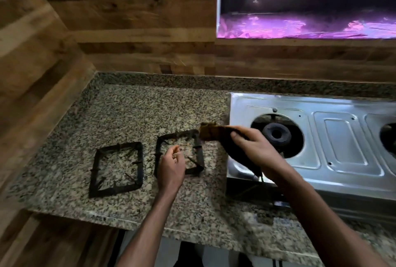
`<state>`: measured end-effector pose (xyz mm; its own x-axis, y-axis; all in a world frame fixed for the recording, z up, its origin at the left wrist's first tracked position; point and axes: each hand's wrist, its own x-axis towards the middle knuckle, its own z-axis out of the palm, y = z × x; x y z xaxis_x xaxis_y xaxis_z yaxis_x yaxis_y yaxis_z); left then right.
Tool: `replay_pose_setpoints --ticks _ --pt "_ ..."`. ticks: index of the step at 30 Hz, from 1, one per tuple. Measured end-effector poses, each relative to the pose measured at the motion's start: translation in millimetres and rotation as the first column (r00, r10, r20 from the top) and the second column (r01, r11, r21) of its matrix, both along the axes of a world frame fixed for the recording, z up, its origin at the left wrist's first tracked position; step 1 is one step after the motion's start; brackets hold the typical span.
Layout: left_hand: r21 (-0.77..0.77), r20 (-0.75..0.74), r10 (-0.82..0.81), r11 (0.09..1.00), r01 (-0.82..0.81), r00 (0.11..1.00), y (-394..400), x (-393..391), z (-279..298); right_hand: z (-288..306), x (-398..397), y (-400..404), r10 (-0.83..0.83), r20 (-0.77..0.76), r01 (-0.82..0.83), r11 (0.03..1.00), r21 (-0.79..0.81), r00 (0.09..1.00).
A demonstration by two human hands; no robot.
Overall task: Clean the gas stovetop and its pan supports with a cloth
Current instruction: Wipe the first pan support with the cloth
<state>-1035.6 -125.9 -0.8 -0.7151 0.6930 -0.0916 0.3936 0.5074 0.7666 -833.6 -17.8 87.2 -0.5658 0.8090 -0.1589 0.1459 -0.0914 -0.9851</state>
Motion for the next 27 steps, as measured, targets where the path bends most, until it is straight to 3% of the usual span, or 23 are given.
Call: replay_pose_setpoints --ticks 3,6,10,12,14,15,17,18,21,22,25,27 --pt "-0.152 0.017 0.035 0.988 -0.032 0.999 -5.8 -49.7 -24.6 3.8 -41.7 9.6 -0.074 -0.024 0.073 0.997 -0.016 0.997" --pt "-0.319 0.043 -0.028 0.947 0.041 0.999 -0.8 -85.8 -39.6 -8.7 -86.7 22.7 -0.143 0.001 0.143 0.99 0.01 0.99" --pt "-0.441 0.133 -0.086 0.887 0.136 0.987 16.3 -112.3 -55.7 -37.9 -149.4 38.2 -0.235 0.112 0.213 0.96 0.179 0.965" --pt "-0.419 0.181 -0.045 0.9 0.119 0.982 21.3 -119.3 -60.0 -57.1 -174.3 37.9 -0.249 0.193 0.199 0.949 0.242 0.949" --pt "-0.385 0.254 0.009 0.918 0.093 0.967 27.0 -128.9 -66.1 -88.1 -190.9 38.4 -0.147 0.354 0.052 0.963 0.265 0.923" --pt "-0.359 0.302 0.039 0.93 0.075 0.953 29.4 -132.4 -69.7 -105.9 -193.3 39.3 -0.042 0.515 -0.105 0.962 0.252 0.856" --pt "-0.299 0.389 0.1 0.954 0.023 0.916 32.9 -137.4 -72.2 -131.5 -194.7 40.0 0.091 0.782 -0.369 0.911 0.184 0.617" --pt "-0.275 0.423 0.111 0.961 0.011 0.899 33.3 -136.8 -68.2 -135.2 -195.3 39.0 0.095 0.809 -0.39 0.904 0.174 0.581" --pt "-0.191 0.483 0.124 0.981 -0.034 0.867 36.4 -130.6 -64.7 -125.1 -200.1 45.5 0.008 0.673 -0.232 0.942 0.244 0.739" --pt "-0.166 0.523 0.162 0.982 -0.086 0.837 37.8 -126.4 -62.5 -125.8 -198.9 52.1 -0.002 0.664 -0.232 0.936 0.263 0.747" --pt "-0.081 0.658 0.224 0.97 -0.229 0.719 39.8 -114.6 -46.9 -121.9 -191.9 68.5 0.112 0.751 -0.415 0.881 0.228 0.651" --pt "-0.046 0.694 0.208 0.968 -0.246 0.689 37.2 -112.6 -39.0 -121.5 -187.6 74.2 0.161 0.756 -0.474 0.854 0.215 0.634"
